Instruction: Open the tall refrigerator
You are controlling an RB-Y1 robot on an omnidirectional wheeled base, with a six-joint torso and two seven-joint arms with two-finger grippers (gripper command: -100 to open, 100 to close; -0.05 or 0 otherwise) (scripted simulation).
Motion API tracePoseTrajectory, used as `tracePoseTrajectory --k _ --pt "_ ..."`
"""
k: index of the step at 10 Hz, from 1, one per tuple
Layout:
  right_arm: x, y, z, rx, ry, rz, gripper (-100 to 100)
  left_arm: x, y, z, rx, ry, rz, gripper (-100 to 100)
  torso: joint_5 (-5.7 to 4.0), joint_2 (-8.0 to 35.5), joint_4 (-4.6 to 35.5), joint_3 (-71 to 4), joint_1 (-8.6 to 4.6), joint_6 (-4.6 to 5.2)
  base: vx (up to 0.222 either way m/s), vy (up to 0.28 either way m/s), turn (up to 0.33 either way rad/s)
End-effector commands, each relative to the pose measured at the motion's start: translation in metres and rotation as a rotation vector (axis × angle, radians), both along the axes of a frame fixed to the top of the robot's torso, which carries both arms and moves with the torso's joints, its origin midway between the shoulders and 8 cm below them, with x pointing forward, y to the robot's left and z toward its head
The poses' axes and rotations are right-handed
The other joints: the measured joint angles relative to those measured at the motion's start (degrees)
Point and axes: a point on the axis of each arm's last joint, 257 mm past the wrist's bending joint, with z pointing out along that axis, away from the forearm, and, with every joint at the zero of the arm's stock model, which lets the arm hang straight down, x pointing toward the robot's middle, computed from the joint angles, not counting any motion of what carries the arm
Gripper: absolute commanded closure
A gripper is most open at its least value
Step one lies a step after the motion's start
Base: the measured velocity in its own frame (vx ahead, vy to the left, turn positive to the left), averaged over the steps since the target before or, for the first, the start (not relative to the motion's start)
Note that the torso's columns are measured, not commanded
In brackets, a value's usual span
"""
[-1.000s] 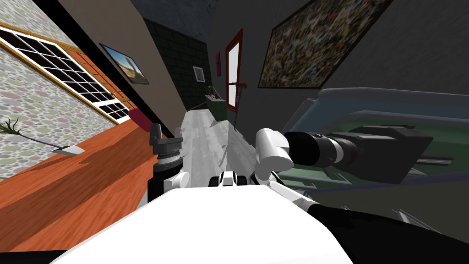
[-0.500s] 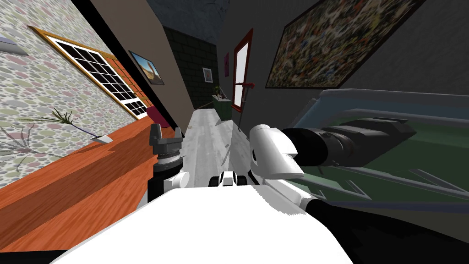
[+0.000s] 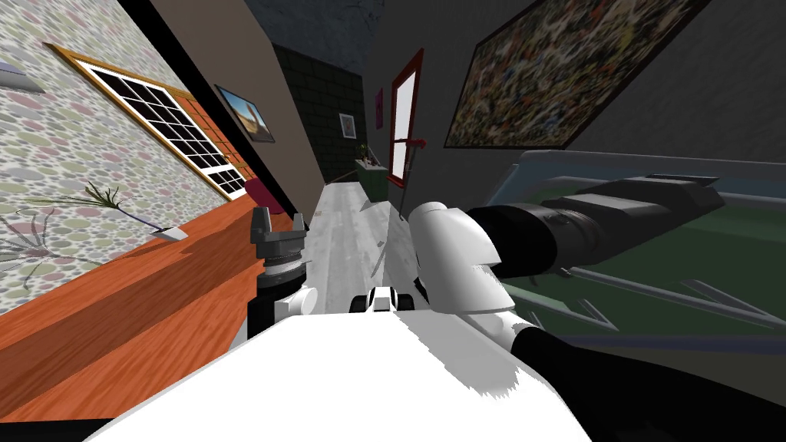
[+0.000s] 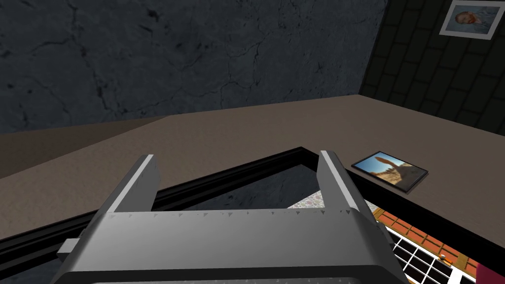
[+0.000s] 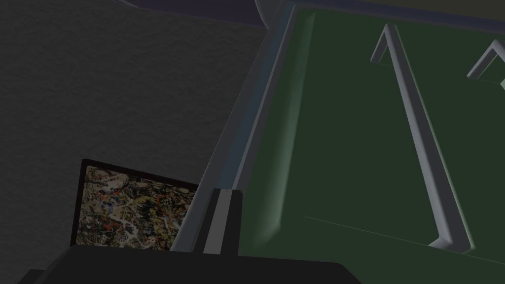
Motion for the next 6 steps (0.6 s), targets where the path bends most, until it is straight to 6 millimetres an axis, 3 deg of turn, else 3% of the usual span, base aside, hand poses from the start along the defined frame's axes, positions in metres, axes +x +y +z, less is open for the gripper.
tracePoseTrajectory --k 1,5,6 --pt "-0.002 0.005 0.007 0.017 -0.074 0.06 100 0.0 0.0 0.0 0.0 0.0 0.0 0 0.0 0.02 0.01 0.02 0.0 0.0 0.0 0.0 0.0" --pt "0.003 0.001 0.008 0.012 -0.085 0.027 100 0.0 0.0 0.0 0.0 0.0 0.0 0 -0.01 0.22 0.07 0.15 -0.04 0.0 -0.089 -0.004 0.078" --pt "-0.003 0.003 0.024 -0.061 -0.073 -0.023 -100 0.0 0.0 0.0 0.0 0.0 0.0 0 -0.01 -0.09 -0.01 -0.04 -0.03 0.02 -0.01 0.003 -0.027"
